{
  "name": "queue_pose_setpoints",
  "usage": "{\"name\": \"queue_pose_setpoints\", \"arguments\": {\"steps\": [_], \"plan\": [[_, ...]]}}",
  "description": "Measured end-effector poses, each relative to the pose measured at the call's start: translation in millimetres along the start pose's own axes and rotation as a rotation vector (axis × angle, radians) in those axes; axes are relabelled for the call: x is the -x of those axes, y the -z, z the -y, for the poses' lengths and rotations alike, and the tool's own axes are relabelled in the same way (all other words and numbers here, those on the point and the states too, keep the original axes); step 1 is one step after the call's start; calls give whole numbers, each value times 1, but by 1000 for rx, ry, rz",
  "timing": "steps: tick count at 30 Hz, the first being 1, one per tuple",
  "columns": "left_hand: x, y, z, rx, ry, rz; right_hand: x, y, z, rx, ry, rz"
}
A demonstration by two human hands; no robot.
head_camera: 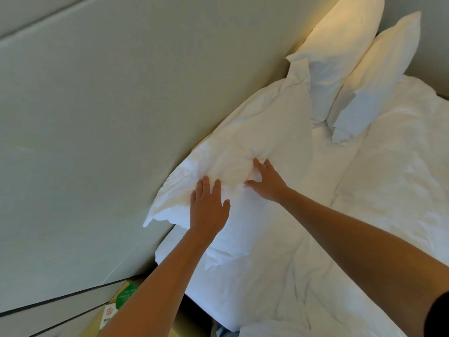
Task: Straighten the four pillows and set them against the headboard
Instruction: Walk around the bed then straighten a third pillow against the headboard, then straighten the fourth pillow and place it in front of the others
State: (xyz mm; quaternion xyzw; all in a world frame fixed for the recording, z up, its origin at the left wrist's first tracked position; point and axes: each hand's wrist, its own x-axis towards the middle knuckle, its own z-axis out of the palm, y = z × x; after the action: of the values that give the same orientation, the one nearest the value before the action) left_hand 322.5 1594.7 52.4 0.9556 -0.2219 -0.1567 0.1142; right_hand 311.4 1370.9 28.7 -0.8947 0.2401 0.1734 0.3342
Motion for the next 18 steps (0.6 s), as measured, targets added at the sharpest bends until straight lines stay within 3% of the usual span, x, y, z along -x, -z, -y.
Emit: {"name": "queue_pose_setpoints", "arguments": {"steps": [4, 9, 18], "plan": [[13, 2, -16, -19, 5, 92, 36, 9, -19, 41, 31, -25], [35, -5, -66, 50, -36, 200, 122, 14, -89, 67, -60, -135], [158, -97, -294, 54, -352, 366, 383, 37, -329, -15, -460, -274]]}}
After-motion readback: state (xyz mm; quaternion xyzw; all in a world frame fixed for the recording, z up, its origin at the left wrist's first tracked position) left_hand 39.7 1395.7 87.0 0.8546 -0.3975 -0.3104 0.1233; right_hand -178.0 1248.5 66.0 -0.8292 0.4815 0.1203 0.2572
